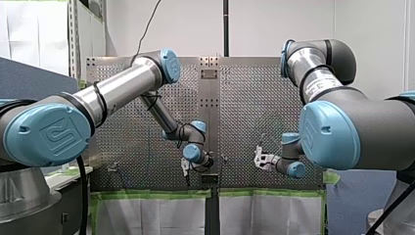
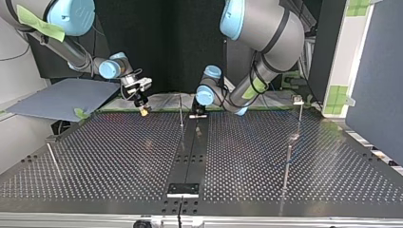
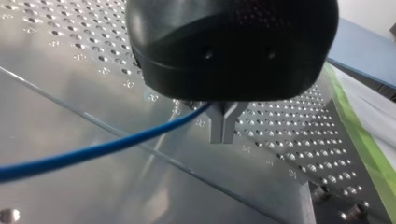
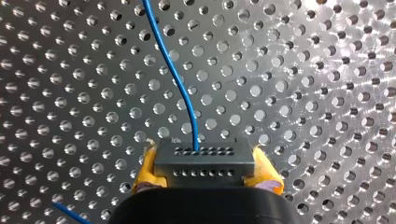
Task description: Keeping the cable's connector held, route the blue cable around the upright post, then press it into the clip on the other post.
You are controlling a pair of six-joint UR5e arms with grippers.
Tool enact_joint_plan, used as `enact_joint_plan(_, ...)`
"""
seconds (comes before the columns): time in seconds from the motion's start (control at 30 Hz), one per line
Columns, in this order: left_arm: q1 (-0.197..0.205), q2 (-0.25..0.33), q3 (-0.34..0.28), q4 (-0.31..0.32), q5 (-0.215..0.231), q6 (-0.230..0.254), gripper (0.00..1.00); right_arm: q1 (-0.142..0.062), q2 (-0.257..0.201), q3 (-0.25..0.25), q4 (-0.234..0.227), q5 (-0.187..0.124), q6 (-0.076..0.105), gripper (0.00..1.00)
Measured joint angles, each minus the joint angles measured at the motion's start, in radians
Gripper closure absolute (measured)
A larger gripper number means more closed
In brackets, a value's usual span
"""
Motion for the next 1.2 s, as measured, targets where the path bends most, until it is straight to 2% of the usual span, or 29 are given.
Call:
enact_joint_plan(0.33, 0.005, 0.0, 0.0, 0.001, -0.001, 0.004, 1.0, 0.0, 0.003, -0.042, 0.022, -0.002, 0.011, 1.0)
enact_joint_plan(0.37, 0.005, 0.0, 0.0, 0.001, -0.001, 0.008, 0.92, 0.0, 0.003, -0.043, 0.022, -0.002, 0.011, 1.0)
enact_joint_plan(0.4, 0.005, 0.0, 0.0, 0.002, -0.001, 0.015, 0.92, 0.0, 0.003, -0.044, 0.023, -0.002, 0.011, 1.0)
enact_joint_plan(0.43, 0.005, 0.0, 0.0, 0.003, -0.001, 0.022, 0.69, 0.0, 0.004, -0.045, 0.023, -0.002, 0.011, 1.0)
enact_joint_plan(0.47, 0.005, 0.0, 0.0, 0.003, -0.001, 0.029, 0.53, 0.0, 0.004, -0.046, 0.024, -0.002, 0.011, 1.0)
enact_joint_plan(0.5, 0.004, 0.0, 0.0, 0.003, 0.0, 0.041, 0.53, 0.0, 0.004, -0.046, 0.024, -0.002, 0.011, 1.0)
enact_joint_plan(0.53, 0.003, 0.0, 0.0, 0.003, -0.001, 0.049, 0.33, 0.0, 0.004, -0.046, 0.024, -0.002, 0.011, 1.0)
enact_joint_plan(0.57, 0.002, 0.0, 0.0, 0.003, -0.001, 0.058, 0.09, 0.0, 0.005, -0.046, 0.024, -0.002, 0.011, 1.0)
enact_joint_plan(0.6, 0.0, 0.0, 0.0, 0.003, -0.003, 0.069, 0.09, 0.0, 0.005, -0.046, 0.024, -0.002, 0.011, 1.0)
enact_joint_plan(0.63, 0.0, 0.001, 0.0, 0.003, -0.005, 0.078, 0.0, 0.0, 0.005, -0.046, 0.024, -0.002, 0.011, 1.0)
enact_joint_plan(0.77, -0.002, 0.003, 0.0, 0.002, -0.013, 0.116, 0.0, 0.002, 0.005, -0.046, 0.024, -0.002, 0.011, 1.0)
enact_joint_plan(1.0, -0.01, 0.003, 0.0, -0.03, 0.004, 0.186, 0.0, 0.003, 0.005, -0.046, 0.032, -0.002, 0.008, 1.0)
enact_joint_plan(1.2, -0.038, 0.004, -0.002, -0.087, -0.041, 0.246, 0.0, 0.001, 0.005, -0.047, 0.043, -0.001, 0.006, 1.0)
